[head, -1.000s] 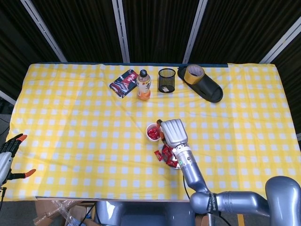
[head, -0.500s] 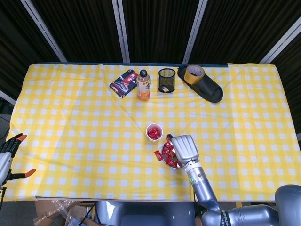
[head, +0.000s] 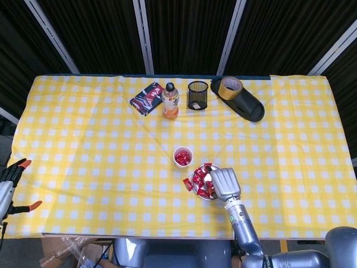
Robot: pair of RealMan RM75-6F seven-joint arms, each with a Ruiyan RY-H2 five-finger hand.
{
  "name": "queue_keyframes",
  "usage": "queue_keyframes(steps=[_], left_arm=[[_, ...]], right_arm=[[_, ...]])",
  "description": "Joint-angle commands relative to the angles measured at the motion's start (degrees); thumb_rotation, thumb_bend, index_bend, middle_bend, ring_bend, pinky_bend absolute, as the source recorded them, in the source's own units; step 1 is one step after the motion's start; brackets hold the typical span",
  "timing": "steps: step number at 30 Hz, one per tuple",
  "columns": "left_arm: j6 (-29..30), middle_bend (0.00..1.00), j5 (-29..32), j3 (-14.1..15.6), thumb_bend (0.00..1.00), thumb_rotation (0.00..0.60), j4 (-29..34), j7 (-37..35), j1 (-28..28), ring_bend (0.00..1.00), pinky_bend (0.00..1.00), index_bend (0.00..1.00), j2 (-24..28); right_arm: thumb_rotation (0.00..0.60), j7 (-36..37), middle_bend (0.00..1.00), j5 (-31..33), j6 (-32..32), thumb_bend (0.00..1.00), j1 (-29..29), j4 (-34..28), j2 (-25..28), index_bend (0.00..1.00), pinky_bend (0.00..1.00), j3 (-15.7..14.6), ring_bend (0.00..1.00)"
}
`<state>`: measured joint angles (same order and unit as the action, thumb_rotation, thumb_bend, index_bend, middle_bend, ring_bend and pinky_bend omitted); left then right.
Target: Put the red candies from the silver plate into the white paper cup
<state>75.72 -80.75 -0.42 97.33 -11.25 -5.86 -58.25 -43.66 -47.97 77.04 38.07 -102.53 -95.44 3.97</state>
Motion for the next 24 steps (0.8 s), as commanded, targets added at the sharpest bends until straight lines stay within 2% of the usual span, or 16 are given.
queue_keyframes(steps=[1, 24], left_arm=[[0.0, 0.0, 0.0, 0.0, 0.02, 0.6, 0.0, 0.0, 0.0, 0.0, 0.0, 0.0, 0.0], [-0.8, 0.0, 0.9, -0.2, 0.02, 0.6, 0.2, 0.6, -0.3, 0.0, 0.0, 0.0, 0.0]], right_arm=[[0.6, 0.4, 0.97, 0.6, -0.8, 0.33, -0.3, 0.7, -0.2, 0.32, 0.95, 0.3, 1.0], [0.6, 2.5, 0.97, 2.8, -6.6, 0.33, -1.0, 6.9, -1.6, 0.4, 0.95, 2.4, 1.0]])
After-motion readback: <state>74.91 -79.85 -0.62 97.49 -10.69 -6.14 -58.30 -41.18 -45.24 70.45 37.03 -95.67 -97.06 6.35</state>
